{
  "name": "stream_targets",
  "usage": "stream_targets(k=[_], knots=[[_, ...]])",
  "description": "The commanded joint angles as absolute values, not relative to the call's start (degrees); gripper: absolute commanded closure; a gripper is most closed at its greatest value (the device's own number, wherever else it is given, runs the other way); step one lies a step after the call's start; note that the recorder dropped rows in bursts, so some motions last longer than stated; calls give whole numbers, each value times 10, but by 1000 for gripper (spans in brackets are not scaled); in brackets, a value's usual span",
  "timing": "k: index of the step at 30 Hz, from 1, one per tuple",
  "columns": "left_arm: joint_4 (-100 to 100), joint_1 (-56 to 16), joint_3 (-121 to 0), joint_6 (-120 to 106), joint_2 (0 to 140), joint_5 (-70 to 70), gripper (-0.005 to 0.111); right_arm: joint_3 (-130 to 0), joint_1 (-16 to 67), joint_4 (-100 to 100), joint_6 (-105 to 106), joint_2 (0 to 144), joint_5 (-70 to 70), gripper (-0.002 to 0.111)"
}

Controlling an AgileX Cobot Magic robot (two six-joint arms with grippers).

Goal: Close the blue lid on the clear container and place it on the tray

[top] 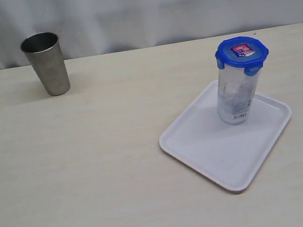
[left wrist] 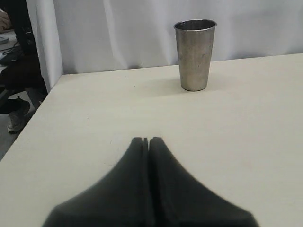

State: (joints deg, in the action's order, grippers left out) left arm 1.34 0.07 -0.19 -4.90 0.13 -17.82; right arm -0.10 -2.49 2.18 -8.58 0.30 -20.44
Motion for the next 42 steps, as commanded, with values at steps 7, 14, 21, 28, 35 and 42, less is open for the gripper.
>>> stream_targets(k=[7,14,21,28,35,42], knots=[[21,2,0,-32,0,-178,107,0,-25,22,-87,0,-202,104],[21,2,0,-32,0,-177,107,0,-25,22,-87,0,-202,104],[23,2,0,-32,0,-177,107,0,-25,22,-87,0,-202,104],[23,2,0,-32,0,-177,107,0,-25,22,-87,0,-202,104],[23,2,0,-32,0,-177,107,0,-25,22,-87,0,-202,104],[23,2,0,-32,0,-177,107,0,-25,22,-87,0,-202,104]])
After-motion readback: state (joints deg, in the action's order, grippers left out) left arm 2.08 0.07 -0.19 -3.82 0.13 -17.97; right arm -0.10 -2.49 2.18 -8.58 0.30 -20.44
